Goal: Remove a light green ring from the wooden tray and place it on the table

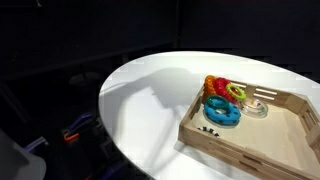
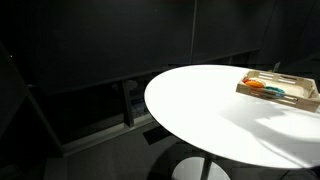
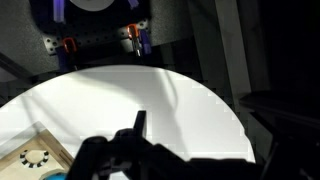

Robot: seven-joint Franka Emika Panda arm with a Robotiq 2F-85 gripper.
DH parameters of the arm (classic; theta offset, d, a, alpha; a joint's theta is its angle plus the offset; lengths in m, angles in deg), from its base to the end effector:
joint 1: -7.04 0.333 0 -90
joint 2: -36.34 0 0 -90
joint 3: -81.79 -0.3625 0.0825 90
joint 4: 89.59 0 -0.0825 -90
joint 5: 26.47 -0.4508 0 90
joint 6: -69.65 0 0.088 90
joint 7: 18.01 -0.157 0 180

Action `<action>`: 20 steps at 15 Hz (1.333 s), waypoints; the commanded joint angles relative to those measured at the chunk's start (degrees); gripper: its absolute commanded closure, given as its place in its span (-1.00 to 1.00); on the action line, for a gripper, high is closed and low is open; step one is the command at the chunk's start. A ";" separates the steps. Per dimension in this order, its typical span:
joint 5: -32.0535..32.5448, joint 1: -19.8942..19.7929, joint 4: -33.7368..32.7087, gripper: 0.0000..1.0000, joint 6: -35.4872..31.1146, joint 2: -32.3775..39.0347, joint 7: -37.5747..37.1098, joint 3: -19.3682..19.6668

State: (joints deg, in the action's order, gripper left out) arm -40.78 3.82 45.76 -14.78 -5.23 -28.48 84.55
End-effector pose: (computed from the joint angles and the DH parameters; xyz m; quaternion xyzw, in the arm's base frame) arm 0.3399 0.0026 0.5484 -0.9779 0.1321 0.0874 0.1365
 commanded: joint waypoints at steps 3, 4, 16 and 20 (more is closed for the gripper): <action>-0.84 -1.45 -7.87 -1.00 -2.12 7.17 -2.09 -1.12; -0.48 -1.68 -8.85 -1.00 -3.10 8.67 -2.41 -1.02; 3.54 -5.94 -15.16 -1.00 -14.79 24.91 -6.73 1.09; 4.94 -6.46 -16.49 -1.00 -15.29 28.68 -8.52 2.25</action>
State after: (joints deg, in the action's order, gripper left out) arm -37.14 -2.29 32.21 -30.65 20.48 -34.59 86.17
